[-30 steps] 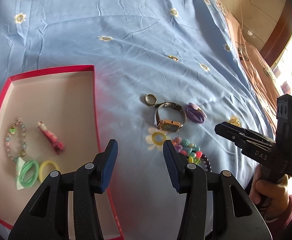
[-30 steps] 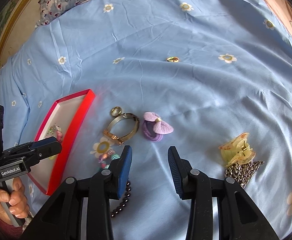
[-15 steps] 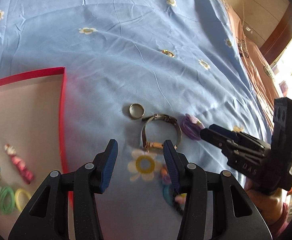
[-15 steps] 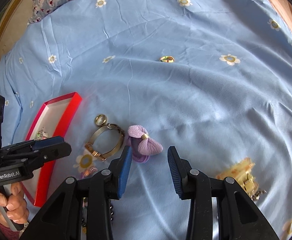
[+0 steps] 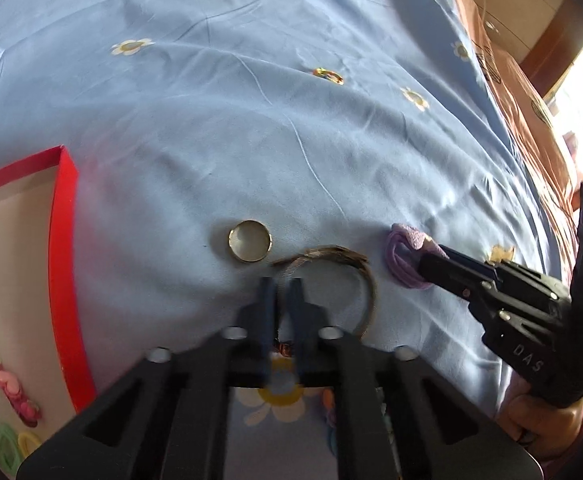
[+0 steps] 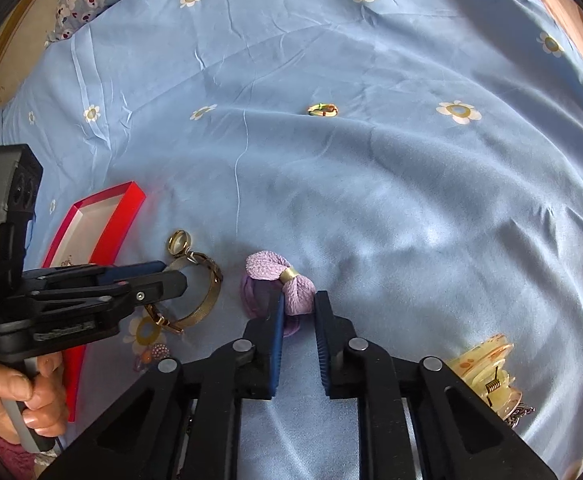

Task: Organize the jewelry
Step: 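Grasp gold watch with left gripper while right gripper grasps purple bow hair tie, then carry watch with left gripper while right gripper carries purple bow into box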

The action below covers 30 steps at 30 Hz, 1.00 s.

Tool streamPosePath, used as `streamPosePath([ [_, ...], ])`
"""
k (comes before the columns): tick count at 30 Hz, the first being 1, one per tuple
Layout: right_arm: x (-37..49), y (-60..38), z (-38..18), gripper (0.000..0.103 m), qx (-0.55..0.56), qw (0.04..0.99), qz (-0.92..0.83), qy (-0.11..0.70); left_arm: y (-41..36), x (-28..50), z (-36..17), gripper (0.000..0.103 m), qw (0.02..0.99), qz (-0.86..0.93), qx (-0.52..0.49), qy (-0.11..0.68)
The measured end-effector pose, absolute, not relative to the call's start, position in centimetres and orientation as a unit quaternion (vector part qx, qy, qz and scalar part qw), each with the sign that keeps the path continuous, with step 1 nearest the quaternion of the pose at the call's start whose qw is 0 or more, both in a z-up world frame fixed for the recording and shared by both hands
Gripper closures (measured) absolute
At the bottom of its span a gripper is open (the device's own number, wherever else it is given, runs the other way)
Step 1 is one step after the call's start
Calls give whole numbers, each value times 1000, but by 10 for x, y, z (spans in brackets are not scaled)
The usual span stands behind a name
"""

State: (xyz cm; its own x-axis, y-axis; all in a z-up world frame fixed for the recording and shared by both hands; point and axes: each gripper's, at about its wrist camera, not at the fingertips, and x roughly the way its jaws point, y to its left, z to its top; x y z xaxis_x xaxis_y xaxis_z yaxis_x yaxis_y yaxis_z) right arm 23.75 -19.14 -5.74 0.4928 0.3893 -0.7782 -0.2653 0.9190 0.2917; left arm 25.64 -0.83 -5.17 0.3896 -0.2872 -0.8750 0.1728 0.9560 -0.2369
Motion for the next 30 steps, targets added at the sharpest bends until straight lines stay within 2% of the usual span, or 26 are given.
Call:
streamPosePath([
  [15,209,-187,-34,91,88,861,221,449,31,206,-20,101,854,-127,-94,495],
  [30,187,-125,-23,91,70,846,280,448,106,147,-2,101,870,-72,-138,468],
])
